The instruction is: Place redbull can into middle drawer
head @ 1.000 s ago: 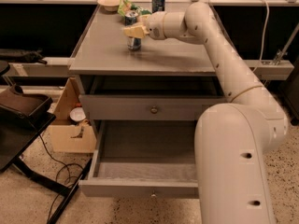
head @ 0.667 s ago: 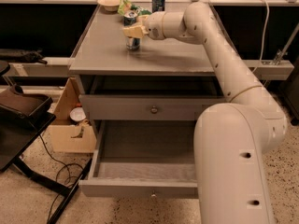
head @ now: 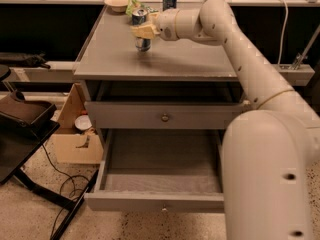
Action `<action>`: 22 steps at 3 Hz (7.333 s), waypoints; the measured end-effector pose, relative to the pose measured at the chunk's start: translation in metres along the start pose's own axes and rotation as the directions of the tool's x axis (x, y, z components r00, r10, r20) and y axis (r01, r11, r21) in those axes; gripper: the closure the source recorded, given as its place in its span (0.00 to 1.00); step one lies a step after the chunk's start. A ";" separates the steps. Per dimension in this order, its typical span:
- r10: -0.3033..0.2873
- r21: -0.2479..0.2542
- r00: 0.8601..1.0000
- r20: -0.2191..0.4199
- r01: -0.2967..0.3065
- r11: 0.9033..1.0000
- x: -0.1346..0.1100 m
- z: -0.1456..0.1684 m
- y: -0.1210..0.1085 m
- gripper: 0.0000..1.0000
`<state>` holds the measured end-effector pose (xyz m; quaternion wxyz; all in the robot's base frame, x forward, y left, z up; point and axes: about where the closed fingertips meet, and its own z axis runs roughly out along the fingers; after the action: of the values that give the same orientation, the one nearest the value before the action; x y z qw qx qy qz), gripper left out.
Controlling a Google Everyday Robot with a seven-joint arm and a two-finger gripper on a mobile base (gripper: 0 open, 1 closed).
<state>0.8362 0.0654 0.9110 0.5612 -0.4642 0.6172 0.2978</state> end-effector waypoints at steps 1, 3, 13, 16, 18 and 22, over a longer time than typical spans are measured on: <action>-0.117 0.107 0.991 0.061 0.110 0.988 -0.073 -0.065 0.017 1.00; -0.254 0.249 0.961 0.109 0.221 0.943 -0.186 -0.169 0.123 1.00; 0.044 0.136 0.997 -0.060 -0.036 0.990 0.377 -0.192 0.174 1.00; 0.087 -0.077 0.986 -0.143 -0.099 0.992 0.465 -0.167 0.203 1.00; 0.205 -0.107 0.970 -0.131 -0.220 0.970 0.502 -0.176 0.219 1.00; 0.210 -0.108 0.969 -0.129 -0.224 0.969 0.502 -0.175 0.220 0.13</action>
Offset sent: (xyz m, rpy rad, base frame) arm -0.2554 -0.0591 0.0483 -0.1200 -0.1739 -0.1405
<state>0.5945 -0.1243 0.4242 0.4590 -0.4435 0.6767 0.3670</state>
